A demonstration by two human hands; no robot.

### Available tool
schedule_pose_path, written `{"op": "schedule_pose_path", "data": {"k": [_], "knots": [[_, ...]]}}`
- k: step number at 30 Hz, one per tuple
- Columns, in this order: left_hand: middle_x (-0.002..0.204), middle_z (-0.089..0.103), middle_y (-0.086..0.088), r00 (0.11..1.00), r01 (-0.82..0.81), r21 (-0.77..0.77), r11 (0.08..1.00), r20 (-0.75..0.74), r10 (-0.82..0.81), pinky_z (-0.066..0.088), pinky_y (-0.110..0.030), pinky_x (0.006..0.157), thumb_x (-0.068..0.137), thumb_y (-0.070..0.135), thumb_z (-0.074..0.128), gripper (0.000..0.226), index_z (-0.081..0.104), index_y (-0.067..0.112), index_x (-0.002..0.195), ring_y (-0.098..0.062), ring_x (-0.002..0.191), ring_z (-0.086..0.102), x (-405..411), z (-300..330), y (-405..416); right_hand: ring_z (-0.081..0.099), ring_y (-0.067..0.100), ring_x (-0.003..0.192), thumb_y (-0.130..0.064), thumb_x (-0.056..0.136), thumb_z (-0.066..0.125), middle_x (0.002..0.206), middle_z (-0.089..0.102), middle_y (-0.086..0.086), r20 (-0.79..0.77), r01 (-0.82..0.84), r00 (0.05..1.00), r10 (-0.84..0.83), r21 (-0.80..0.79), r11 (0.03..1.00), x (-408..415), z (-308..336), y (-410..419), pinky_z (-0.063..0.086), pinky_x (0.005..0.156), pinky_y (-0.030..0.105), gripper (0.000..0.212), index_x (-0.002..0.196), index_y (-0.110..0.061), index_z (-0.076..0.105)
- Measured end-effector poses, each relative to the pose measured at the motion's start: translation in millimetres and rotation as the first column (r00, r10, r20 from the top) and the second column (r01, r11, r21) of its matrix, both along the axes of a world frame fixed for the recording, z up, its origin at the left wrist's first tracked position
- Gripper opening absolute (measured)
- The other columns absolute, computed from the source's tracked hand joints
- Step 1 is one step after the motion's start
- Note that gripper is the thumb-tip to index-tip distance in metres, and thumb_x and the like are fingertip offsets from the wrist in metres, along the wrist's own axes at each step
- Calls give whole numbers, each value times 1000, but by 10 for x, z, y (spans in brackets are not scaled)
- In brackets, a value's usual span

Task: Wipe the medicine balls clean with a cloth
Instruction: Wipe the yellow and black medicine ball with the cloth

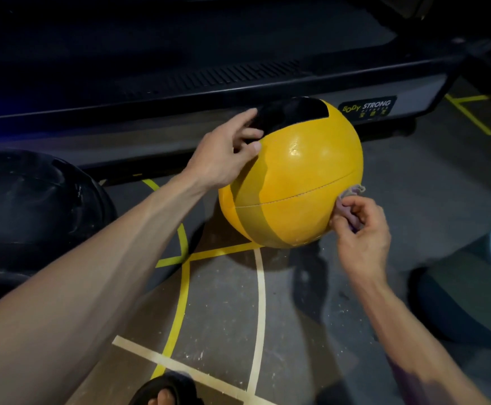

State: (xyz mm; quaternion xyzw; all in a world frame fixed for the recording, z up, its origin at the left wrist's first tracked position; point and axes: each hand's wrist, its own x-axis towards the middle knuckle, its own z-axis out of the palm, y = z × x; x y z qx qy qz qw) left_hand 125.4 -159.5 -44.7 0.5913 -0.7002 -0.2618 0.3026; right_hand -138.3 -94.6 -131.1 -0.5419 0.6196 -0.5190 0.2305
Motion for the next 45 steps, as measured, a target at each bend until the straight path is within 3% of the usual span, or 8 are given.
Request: {"op": "schedule_pose_path", "data": {"k": [3,7,11,17,22,31,39,45], "knots": [[159,44,5,989,100,43,994,-118,-95,43,-34,113,104,23,61,65,29,23,161,-6,135,52,61,-90,81,65,14,98,0,83,69,109,59,-1,43,39,998,-39,24,999,-94,-34,-38,55,90,36,39,105,-31,66],[163,36,3,995,-75,52,996,73,71,35,-45,120,96,39,70,72,35,29,158,-19,148,36,103,-282,164,61,4,97,0,87,68,114,54,-1,6,23,1000,-24,45,999,-92,-6,8,49,87,16,36,110,-28,64],[165,33,0,971,-181,316,931,-93,221,37,-41,108,88,60,68,90,26,30,161,-25,148,35,104,-472,215,60,0,101,-1,87,67,116,48,-8,36,2,999,-5,80,997,-66,-26,28,49,88,17,38,113,-29,62],[159,42,3,903,-88,381,920,-359,235,39,-31,102,84,61,68,88,35,28,159,-18,142,43,-19,-556,186,57,-18,91,2,89,64,126,50,0,195,5,980,-36,160,987,-54,33,-10,47,83,7,38,117,-24,61],[160,41,5,927,-75,324,943,-326,186,39,-44,117,89,63,65,83,35,29,159,-17,141,44,-159,-399,226,58,-16,91,4,89,63,128,55,7,241,-16,970,-23,158,987,-51,89,62,46,82,5,39,125,-12,64],[144,54,15,986,35,208,978,-167,0,47,-34,102,86,68,61,66,50,45,147,-5,125,54,-124,196,771,68,18,111,-5,93,68,118,72,-1,397,-30,917,-34,154,988,-296,272,516,55,99,50,33,113,-31,71],[146,49,7,992,79,193,978,80,-96,43,-39,101,81,86,53,78,31,60,151,-15,130,42,-219,85,761,70,20,108,1,95,64,101,76,-9,446,35,884,-138,230,973,-433,363,452,57,98,42,33,117,-22,71],[133,45,1,994,41,205,978,95,-61,34,-32,91,79,75,54,75,33,60,149,-13,119,35,-211,149,680,65,7,102,-2,96,65,116,63,-7,108,-57,993,54,19,998,-191,522,797,53,88,20,32,121,-20,71]]}}
